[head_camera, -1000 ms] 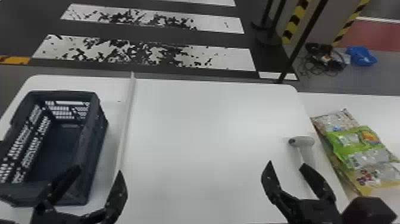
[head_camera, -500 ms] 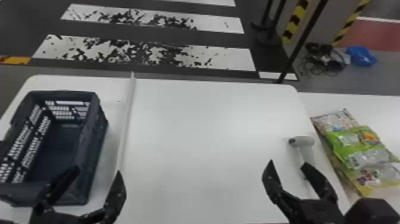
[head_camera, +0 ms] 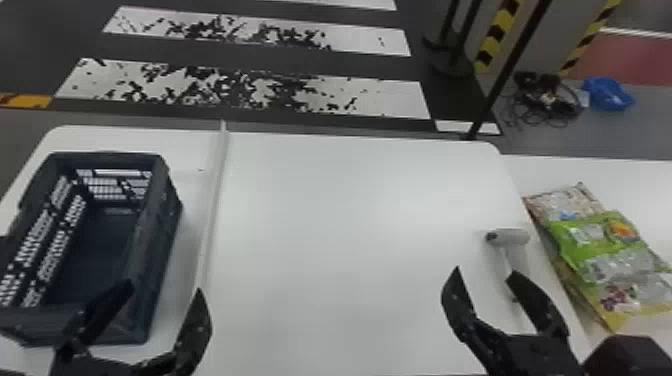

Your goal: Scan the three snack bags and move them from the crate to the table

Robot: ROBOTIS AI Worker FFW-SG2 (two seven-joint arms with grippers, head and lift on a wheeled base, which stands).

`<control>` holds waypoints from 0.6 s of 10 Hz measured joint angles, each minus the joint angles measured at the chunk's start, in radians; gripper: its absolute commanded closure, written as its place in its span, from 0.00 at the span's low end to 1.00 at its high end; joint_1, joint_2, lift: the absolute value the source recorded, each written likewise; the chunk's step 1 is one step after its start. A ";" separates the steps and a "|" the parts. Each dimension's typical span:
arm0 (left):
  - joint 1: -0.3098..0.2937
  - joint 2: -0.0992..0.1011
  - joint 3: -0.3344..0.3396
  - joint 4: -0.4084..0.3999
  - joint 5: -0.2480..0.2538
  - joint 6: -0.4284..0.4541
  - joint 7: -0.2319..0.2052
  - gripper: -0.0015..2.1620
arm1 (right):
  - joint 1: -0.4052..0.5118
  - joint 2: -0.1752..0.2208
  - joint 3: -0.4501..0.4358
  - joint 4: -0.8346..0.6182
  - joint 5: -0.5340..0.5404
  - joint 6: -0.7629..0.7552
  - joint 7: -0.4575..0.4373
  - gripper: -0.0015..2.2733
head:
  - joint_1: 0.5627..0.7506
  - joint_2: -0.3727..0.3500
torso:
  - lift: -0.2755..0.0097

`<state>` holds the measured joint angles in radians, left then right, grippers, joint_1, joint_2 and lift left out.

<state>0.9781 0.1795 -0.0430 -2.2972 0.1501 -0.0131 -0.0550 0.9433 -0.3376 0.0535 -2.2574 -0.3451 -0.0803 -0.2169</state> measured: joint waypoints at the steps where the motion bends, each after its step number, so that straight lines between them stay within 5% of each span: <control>1: 0.003 0.000 0.000 0.001 -0.001 0.000 0.000 0.03 | 0.002 -0.001 0.001 0.001 0.000 0.000 0.001 0.06 | 0.70 0.37 | 0.75; 6: 0.004 0.002 0.000 -0.001 -0.001 0.000 0.000 0.03 | 0.003 -0.001 0.000 0.000 0.000 -0.009 0.000 0.06 | 0.70 0.36 | 0.75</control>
<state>0.9817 0.1810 -0.0431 -2.2978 0.1488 -0.0129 -0.0552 0.9465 -0.3390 0.0537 -2.2578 -0.3451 -0.0895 -0.2167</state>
